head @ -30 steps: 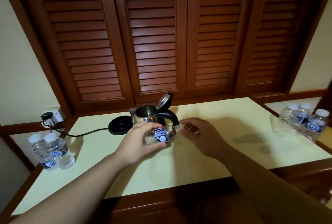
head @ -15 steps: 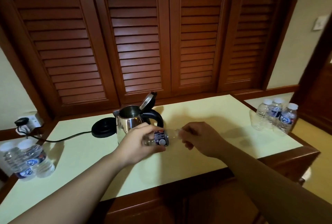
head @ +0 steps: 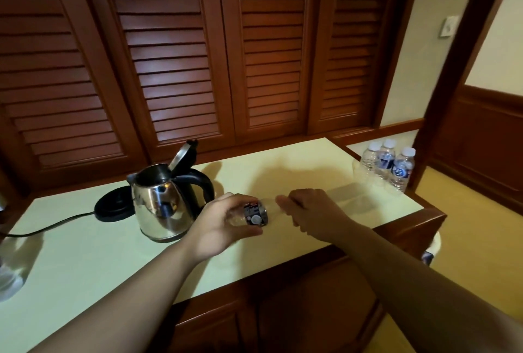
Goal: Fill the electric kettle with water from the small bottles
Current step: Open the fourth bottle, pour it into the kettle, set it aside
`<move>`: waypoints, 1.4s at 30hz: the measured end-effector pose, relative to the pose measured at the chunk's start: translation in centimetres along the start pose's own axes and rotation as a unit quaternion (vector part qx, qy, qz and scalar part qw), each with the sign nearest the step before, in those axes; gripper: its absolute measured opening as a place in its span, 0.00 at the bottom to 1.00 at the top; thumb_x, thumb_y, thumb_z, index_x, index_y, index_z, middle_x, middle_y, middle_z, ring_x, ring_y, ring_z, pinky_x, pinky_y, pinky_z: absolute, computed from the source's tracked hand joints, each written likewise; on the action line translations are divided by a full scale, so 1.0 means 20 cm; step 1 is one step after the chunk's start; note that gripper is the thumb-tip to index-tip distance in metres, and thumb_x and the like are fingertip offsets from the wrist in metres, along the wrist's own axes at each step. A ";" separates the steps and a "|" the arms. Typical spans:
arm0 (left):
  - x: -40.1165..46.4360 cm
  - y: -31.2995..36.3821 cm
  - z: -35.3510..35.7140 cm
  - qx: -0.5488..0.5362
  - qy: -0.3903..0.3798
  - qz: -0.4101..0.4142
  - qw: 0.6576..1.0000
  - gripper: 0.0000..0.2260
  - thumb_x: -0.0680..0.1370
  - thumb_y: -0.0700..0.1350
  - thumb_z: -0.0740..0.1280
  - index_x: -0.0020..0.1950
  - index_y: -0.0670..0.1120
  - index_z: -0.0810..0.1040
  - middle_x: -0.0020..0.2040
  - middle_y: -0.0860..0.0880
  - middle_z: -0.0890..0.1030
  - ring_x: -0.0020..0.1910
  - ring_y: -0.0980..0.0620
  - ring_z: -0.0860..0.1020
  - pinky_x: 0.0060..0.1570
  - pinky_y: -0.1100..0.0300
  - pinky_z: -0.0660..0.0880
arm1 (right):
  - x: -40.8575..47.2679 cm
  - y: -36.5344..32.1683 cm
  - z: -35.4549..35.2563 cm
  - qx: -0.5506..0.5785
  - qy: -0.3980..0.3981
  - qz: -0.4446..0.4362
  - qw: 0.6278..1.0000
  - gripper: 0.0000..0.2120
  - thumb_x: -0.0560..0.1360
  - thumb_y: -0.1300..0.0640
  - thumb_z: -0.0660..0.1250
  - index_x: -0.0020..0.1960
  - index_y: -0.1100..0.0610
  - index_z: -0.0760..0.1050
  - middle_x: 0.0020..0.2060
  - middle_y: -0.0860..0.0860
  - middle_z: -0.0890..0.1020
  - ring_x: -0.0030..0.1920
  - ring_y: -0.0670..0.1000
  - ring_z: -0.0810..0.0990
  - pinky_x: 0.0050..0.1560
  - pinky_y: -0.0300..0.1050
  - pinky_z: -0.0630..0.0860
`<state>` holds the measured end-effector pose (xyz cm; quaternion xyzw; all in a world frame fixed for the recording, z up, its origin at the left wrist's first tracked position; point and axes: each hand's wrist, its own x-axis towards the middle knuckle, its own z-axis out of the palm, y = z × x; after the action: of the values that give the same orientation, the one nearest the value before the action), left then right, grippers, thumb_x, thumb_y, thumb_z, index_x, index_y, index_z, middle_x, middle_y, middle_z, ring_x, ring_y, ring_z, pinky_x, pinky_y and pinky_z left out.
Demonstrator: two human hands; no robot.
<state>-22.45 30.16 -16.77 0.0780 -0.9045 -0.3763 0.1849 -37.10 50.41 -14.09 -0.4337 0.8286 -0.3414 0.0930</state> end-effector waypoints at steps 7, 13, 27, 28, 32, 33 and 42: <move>0.10 0.04 0.24 -0.035 0.002 -0.012 0.999 0.25 0.68 0.51 0.84 0.62 0.56 0.82 0.55 0.55 0.81 0.55 0.59 0.80 0.52 0.68 0.73 | -0.05 0.19 -0.13 0.071 0.003 0.018 0.997 0.12 0.80 0.45 0.68 0.56 0.53 0.79 0.38 0.50 0.85 0.36 0.47 0.85 0.39 0.41 0.83; 0.23 0.09 0.49 -0.066 -0.012 -0.026 0.997 0.23 0.68 0.52 0.84 0.59 0.62 0.81 0.56 0.58 0.84 0.55 0.61 0.81 0.55 0.65 0.76 | -0.07 0.37 -0.22 0.053 0.026 0.050 0.997 0.14 0.82 0.44 0.65 0.49 0.55 0.77 0.38 0.51 0.84 0.35 0.50 0.83 0.34 0.42 0.82; 0.36 -0.13 0.80 0.182 -0.070 -0.114 0.974 0.39 0.72 0.77 0.62 0.78 0.59 0.68 0.82 0.55 0.64 0.81 0.51 0.60 0.80 0.51 0.58 | -0.01 0.67 -0.68 -0.110 0.113 0.073 0.985 0.08 0.79 0.48 0.70 0.54 0.52 0.81 0.41 0.43 0.81 0.43 0.44 0.80 0.42 0.40 0.78; 0.36 -0.14 0.79 0.178 -0.065 -0.111 0.976 0.38 0.73 0.76 0.62 0.78 0.59 0.68 0.82 0.55 0.64 0.81 0.51 0.60 0.80 0.51 0.58 | 0.00 0.67 -0.72 -0.121 0.116 0.085 0.982 0.08 0.79 0.50 0.70 0.53 0.53 0.81 0.41 0.45 0.81 0.43 0.45 0.81 0.42 0.40 0.78; 0.36 -0.14 0.79 0.178 -0.065 -0.101 0.977 0.36 0.74 0.75 0.62 0.78 0.59 0.68 0.82 0.55 0.63 0.81 0.52 0.60 0.80 0.53 0.58 | 0.08 0.69 -0.89 -0.201 0.084 0.126 0.968 0.09 0.79 0.51 0.70 0.51 0.58 0.82 0.45 0.53 0.83 0.40 0.46 0.79 0.38 0.40 0.76; 0.35 -0.14 0.79 0.181 -0.062 -0.099 0.977 0.37 0.74 0.75 0.62 0.78 0.59 0.68 0.82 0.56 0.63 0.81 0.52 0.60 0.79 0.54 0.58 | 0.10 0.70 -0.92 -0.224 0.073 0.140 0.962 0.10 0.79 0.51 0.70 0.51 0.58 0.82 0.46 0.54 0.83 0.40 0.46 0.78 0.37 0.39 0.73; 0.37 -0.17 0.79 0.185 -0.050 -0.094 0.977 0.35 0.74 0.74 0.64 0.77 0.59 0.71 0.81 0.57 0.65 0.80 0.55 0.61 0.79 0.58 0.57 | 0.25 0.74 -0.95 -0.313 0.038 0.201 0.928 0.16 0.82 0.52 0.67 0.59 0.64 0.80 0.48 0.54 0.83 0.45 0.51 0.82 0.33 0.38 0.70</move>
<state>-35.41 36.10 -27.42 0.1769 -0.9550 -0.2221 0.0852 -58.40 61.39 -8.75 -0.2515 0.9662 -0.0556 -0.0125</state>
